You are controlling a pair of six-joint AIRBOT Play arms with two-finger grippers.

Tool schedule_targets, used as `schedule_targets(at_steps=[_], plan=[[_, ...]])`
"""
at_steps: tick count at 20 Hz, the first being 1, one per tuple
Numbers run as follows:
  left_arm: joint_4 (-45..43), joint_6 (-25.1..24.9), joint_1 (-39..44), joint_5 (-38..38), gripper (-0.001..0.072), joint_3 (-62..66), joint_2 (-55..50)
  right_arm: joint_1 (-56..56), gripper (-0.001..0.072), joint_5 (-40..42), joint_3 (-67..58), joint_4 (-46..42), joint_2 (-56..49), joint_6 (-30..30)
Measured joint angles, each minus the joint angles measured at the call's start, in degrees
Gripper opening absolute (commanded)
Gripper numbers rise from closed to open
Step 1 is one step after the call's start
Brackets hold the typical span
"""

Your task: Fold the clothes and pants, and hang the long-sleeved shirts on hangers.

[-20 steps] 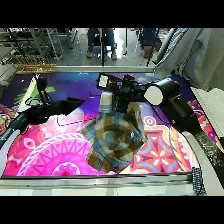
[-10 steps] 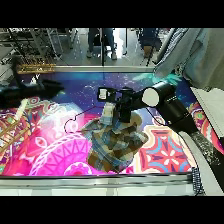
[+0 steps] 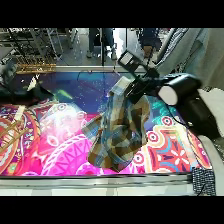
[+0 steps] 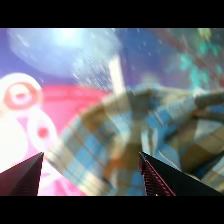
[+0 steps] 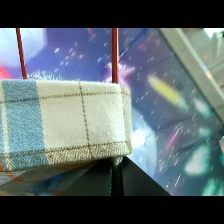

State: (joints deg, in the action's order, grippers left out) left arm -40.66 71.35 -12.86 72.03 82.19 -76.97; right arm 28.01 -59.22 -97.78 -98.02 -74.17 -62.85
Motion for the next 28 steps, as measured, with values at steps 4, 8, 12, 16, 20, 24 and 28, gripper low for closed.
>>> schedule_targets(at_steps=[4, 8, 12, 16, 20, 24, 28], plan=[[11.1, -1.0, 7.6, -4.0, 0.0660, -11.7, -4.2, 1.9, 0.0016, -0.4, -0.5, 0.4, 4.7, 0.4], [23.7, -3.0, 17.1, -6.1, 0.0655, -14.2, -12.6, 3.7, 0.0016, -3.1, -0.6, 0.7, 6.7, 0.9], [33.1, -7.2, 23.7, -5.0, 0.0019, -13.3, -18.0, 4.3, 0.0016, -4.6, -0.6, 0.5, 7.2, 1.0], [39.2, -14.0, 25.4, -7.6, 0.0009, -12.9, -19.6, 4.4, 0.0016, -5.5, -0.6, 0.3, 7.3, 0.9], [43.8, -17.1, 19.5, -12.5, 0.0009, -9.6, -19.9, 4.4, 0.0014, -6.7, -0.4, 0.1, 7.0, -1.4], [45.2, -15.8, 12.0, -14.1, 0.0009, -3.5, -19.5, 4.4, 0.0014, -7.9, 1.3, -1.5, 5.0, -4.2], [41.4, -11.4, 8.0, -15.8, 0.0009, 1.8, -19.3, 4.5, 0.0014, -6.5, 2.3, -2.7, 2.3, -4.9]])
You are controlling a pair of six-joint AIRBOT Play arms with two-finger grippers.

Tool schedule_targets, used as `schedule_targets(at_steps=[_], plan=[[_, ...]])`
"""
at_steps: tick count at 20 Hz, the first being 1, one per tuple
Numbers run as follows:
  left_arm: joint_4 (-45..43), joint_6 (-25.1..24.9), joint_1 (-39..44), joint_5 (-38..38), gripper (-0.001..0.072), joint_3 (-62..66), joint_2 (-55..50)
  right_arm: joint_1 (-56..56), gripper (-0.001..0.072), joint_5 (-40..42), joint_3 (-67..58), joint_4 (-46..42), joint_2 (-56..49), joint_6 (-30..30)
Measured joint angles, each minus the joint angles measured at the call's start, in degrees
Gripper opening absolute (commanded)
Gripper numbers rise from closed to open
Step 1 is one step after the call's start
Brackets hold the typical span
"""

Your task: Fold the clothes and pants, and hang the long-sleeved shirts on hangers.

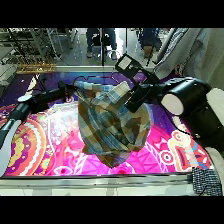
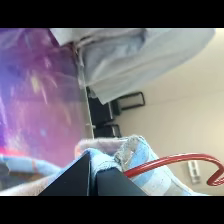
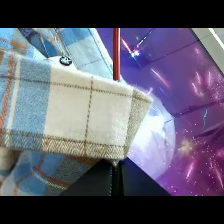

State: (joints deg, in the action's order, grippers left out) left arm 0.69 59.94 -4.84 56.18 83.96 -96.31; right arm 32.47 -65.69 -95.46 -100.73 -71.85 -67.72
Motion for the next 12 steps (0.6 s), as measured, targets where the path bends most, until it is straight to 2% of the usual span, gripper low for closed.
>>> schedule_targets(at_steps=[6, 12], plan=[[-5.1, 4.4, -3.3, -0.4, 0.0009, 2.8, 0.1, -0.8, 0.0013, 1.2, 0.4, -3.5, -1.8, 0.6], [-6.4, 4.9, -4.5, 0.5, 0.0009, 3.7, 0.1, -1.2, 0.0013, -1.9, 0.8, -7.9, -3.4, 12.7]])
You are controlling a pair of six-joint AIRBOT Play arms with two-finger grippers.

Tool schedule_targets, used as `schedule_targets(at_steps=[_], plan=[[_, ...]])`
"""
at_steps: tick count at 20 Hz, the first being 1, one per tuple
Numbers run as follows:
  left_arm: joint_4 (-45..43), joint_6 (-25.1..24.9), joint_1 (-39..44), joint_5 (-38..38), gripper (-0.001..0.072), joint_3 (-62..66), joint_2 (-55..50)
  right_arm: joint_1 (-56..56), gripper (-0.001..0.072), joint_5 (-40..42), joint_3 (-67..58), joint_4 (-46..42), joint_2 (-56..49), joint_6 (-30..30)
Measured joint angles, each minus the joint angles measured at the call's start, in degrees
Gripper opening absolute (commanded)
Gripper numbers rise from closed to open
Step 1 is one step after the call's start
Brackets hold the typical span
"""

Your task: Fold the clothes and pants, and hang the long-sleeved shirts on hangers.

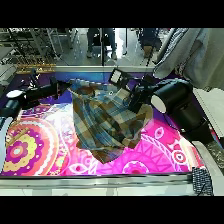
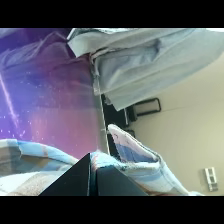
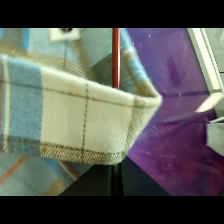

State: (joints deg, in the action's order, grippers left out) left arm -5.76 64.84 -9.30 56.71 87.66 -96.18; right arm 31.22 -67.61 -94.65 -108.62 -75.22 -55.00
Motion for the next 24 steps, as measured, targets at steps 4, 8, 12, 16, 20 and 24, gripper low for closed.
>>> schedule_targets(at_steps=[4, 8, 12, 16, 20, 24], plan=[[-2.3, -0.7, 0.0, 2.4, 0.0009, 1.9, 0.9, -0.1, 0.0013, -3.5, 0.8, -2.9, -3.4, 2.8], [-11.3, 0.5, 2.8, 4.6, 0.0015, 3.0, 4.9, -0.2, 0.0013, -4.6, 0.9, -7.0, -7.8, -16.0], [-20.0, 1.6, 11.3, 9.1, 0.0534, 3.2, 7.4, -0.3, 0.0014, -1.6, -3.0, -6.4, -8.9, -32.9], [-22.9, -2.4, 20.4, 15.6, 0.0481, 3.3, 8.9, -1.9, 0.0014, -0.5, -12.5, -2.9, -9.1, -39.6], [-24.2, -0.8, 23.0, 19.7, 0.0465, 3.3, 12.2, -7.8, 0.0014, 1.7, -20.9, 0.5, -7.5, -45.6], [-27.8, 0.9, 23.4, 23.3, 0.0466, 3.3, 17.6, -18.8, 0.0015, 2.6, -23.6, 0.3, -3.8, -54.3]])
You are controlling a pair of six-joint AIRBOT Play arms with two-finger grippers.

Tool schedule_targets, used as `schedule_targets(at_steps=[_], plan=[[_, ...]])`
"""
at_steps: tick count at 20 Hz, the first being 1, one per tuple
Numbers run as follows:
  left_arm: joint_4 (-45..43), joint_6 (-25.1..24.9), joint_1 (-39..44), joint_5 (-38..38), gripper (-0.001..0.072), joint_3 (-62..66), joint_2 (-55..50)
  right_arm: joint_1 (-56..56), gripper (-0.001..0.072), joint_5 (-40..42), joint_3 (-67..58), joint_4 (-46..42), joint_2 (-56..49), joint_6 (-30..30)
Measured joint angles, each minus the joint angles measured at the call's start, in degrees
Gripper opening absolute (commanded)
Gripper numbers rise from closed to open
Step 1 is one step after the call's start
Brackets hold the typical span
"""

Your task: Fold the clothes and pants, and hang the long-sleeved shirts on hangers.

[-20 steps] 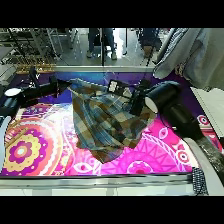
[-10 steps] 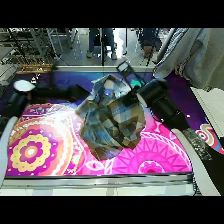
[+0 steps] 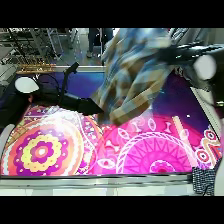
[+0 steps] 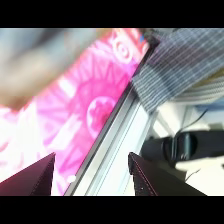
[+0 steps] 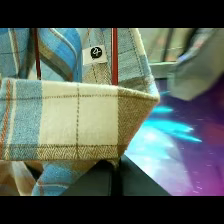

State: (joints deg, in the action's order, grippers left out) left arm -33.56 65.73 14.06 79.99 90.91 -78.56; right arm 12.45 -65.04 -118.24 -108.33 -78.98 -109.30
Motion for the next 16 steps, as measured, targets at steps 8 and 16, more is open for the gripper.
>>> schedule_targets(at_steps=[8, 16], plan=[[-4.8, 0.8, 0.1, 1.6, 0.0470, 0.0, 7.6, -30.9, 0.0016, -26.5, 0.7, -5.5, 5.3, 7.8], [-5.4, 1.0, 0.1, 4.6, 0.0469, 0.0, 8.7, -55.9, 0.0016, -4.3, -2.7, -20.3, 9.5, 3.3]])
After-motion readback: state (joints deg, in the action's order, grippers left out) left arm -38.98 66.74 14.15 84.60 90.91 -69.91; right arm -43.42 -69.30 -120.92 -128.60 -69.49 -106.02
